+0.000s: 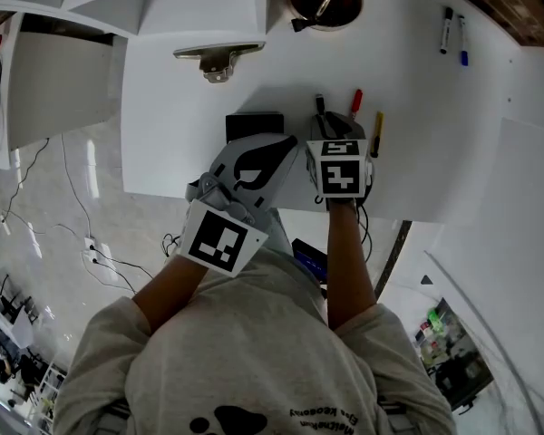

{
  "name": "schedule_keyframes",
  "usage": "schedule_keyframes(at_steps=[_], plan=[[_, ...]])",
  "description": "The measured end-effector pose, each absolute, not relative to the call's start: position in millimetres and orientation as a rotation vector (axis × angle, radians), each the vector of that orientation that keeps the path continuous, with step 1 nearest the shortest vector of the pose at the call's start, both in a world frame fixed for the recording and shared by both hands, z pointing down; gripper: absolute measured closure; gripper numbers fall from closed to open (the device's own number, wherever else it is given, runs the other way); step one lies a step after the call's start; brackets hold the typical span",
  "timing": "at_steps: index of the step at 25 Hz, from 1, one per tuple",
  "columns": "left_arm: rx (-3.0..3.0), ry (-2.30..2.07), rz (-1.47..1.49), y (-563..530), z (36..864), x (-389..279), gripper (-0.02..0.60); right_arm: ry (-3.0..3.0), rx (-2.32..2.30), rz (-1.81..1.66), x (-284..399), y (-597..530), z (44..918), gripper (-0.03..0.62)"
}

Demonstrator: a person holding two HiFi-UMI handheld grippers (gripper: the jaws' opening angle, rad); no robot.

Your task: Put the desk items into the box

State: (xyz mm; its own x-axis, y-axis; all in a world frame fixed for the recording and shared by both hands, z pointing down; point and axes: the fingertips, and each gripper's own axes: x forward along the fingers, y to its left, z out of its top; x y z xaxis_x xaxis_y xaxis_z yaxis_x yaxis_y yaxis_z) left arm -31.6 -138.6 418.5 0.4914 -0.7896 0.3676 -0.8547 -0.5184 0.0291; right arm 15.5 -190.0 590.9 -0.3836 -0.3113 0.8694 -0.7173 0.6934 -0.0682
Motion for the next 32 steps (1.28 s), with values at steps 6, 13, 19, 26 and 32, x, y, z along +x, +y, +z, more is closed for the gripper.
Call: schedule_keyframes(at_steps=[6,13,19,26,32], plan=[[2.523,-1.416,0.446,-139,416,-33,0.575,-1.967,0.779,0.564,12,-188,592,0.535],[2.529,-1.414,0.437,-136,414,-35,0.575,-1.967,0.793,0.550,10,-188,586,0.543],[2.544,-1.416,0.428,-131,408,-34,0.575,-2.005,0.840,0.521,9,-191,566,0.545],[2.567,-1.427,0.405,-126,396,-34,0.575,-2.087,0.928,0.444,7,-196,527,0.545],[2.577,-1.431,0.395,-119,388,-31,0.575,-2.160,1.015,0.363,8,-196,489,0.545]])
